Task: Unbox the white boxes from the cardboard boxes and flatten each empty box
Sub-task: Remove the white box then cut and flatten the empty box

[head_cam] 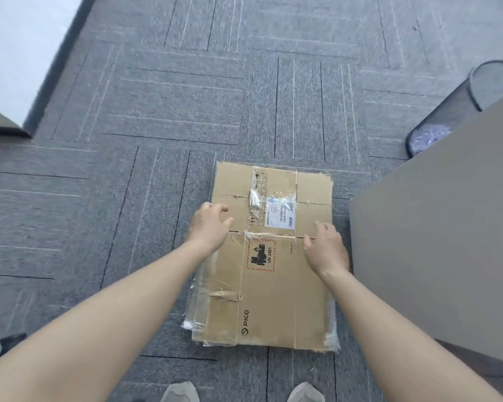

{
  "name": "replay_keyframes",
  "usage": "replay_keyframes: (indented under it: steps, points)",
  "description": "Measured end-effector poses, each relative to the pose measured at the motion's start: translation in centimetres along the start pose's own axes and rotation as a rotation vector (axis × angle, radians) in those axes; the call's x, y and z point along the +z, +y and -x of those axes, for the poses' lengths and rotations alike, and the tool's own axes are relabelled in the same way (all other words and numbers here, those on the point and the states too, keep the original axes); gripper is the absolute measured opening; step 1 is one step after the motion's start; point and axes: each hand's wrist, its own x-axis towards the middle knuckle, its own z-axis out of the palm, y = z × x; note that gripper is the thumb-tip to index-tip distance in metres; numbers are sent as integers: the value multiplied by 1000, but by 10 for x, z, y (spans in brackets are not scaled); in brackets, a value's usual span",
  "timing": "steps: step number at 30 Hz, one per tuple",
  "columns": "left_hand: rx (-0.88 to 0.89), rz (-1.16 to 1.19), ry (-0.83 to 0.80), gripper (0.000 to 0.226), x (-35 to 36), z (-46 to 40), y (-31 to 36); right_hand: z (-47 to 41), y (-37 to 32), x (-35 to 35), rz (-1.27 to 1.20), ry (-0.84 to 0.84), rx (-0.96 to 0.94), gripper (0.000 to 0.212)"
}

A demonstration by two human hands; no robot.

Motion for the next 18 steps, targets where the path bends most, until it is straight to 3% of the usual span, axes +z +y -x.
replay_keyframes:
  steps: [9, 18]
  points:
    - [325, 62, -44, 20, -195, 165, 205, 172, -106, -252, -200, 52, -35, 33]
    - [647, 80, -27, 17, -359, 303, 411, 329, -122, -524, -435, 479, 1, 23]
